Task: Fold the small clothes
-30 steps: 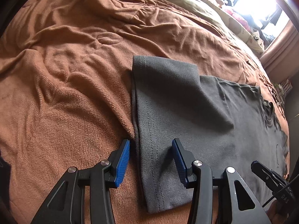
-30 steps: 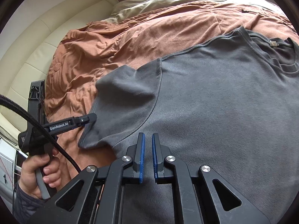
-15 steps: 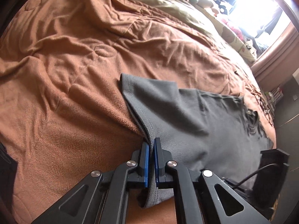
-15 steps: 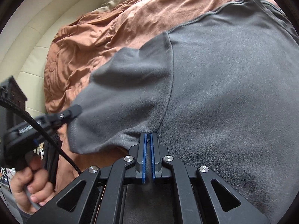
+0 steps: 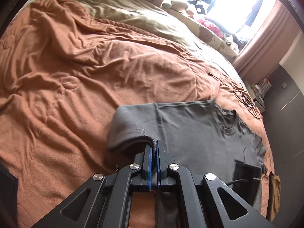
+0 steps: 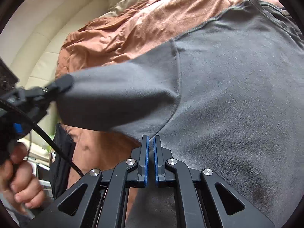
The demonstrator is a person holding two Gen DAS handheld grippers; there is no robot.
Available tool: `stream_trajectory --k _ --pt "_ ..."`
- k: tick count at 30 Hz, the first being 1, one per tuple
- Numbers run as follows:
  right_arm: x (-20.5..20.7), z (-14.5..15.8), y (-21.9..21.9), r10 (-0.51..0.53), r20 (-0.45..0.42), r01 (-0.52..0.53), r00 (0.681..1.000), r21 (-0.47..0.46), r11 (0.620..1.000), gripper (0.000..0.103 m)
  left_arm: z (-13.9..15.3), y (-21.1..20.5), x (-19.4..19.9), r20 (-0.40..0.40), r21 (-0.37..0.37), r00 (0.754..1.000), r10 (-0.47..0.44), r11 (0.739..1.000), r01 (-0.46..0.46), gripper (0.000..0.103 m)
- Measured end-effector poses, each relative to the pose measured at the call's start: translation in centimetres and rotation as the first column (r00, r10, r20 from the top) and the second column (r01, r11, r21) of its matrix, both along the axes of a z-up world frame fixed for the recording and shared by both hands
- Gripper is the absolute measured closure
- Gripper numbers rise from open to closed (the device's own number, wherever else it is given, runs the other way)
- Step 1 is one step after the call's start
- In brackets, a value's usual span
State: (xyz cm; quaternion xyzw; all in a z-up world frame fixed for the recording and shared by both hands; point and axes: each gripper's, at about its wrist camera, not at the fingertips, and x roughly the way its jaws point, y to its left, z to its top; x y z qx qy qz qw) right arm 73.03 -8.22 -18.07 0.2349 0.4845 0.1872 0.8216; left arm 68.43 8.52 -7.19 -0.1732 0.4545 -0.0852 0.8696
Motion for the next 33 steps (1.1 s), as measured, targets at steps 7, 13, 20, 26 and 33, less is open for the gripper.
stream_trajectory --k 7,13,20,26,33 --pt "-0.1 -1.2 0.5 0.007 -0.026 -0.005 1.000 0.080 0.997 0.101 1.2 -2.5 0.4 -0.007 0.030 0.999 -0.040 0.999 0.041 0.100" --pt "-2.0 0.4 -3.5 -0.044 0.021 0.042 0.999 0.089 0.995 0.089 1.3 -5.4 0.5 -0.017 0.009 0.997 -0.082 0.997 0.082 0.100" --pt "-4.9 2.0 -8.2 -0.138 0.056 0.135 0.989 0.052 0.989 0.038 0.9 -10.0 0.6 -0.032 -0.019 0.989 -0.143 0.990 0.143 0.100" --pt "-6.6 2.6 -11.8 -0.197 0.048 0.195 0.979 0.049 0.980 0.038 -0.9 -14.4 0.9 -0.070 -0.039 0.974 -0.215 0.976 0.212 0.099" --pt "-8.3 3.4 -14.1 -0.237 0.037 0.236 0.971 0.022 0.972 0.038 -2.8 -16.4 0.9 -0.142 -0.067 0.951 -0.274 0.961 0.267 0.068"
